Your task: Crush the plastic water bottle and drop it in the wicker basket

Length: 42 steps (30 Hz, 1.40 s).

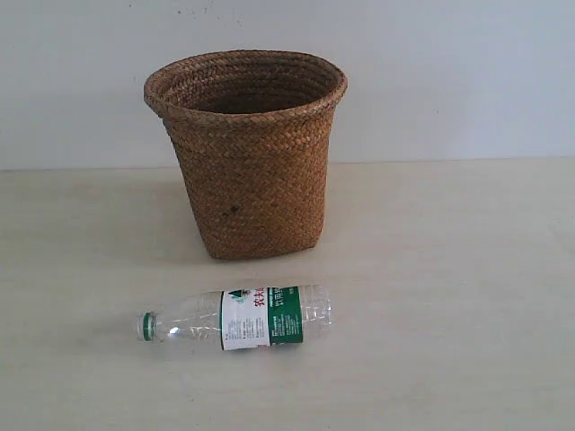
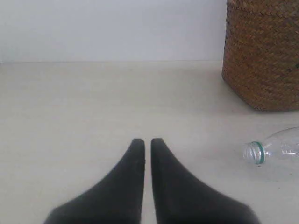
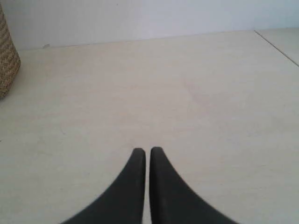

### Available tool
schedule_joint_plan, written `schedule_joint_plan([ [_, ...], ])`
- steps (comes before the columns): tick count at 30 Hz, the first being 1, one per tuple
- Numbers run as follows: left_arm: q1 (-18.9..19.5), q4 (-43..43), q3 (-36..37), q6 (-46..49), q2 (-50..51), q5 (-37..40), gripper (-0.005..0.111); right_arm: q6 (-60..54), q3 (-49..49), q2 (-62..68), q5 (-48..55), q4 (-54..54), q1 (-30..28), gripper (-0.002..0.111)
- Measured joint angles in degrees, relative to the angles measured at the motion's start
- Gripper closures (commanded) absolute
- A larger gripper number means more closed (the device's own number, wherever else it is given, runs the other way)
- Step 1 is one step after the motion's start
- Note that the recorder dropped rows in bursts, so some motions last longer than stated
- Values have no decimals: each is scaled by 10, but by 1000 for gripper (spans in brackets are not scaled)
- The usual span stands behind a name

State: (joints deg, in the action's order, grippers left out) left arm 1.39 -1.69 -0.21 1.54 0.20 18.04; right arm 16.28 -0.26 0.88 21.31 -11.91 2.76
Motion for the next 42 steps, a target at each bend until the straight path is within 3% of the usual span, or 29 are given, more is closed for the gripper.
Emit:
schedule_joint_plan([
  [11,0,-5,0,0,0,-7,103,0,0,0,0,0,0,108],
  [23,0,-163,0,-1,0,-166,103,0,0,0,0,0,0,108],
  [30,0,-253,-3,-88,0,-240,103,0,0,0,0,0,0,108],
  [37,-1,-215,-111,-104,21,-216,103,0,0,0,0,0,0,108],
  [42,-33,-193,-248,-45,150,-93,103,0,0,0,0,0,0,108],
])
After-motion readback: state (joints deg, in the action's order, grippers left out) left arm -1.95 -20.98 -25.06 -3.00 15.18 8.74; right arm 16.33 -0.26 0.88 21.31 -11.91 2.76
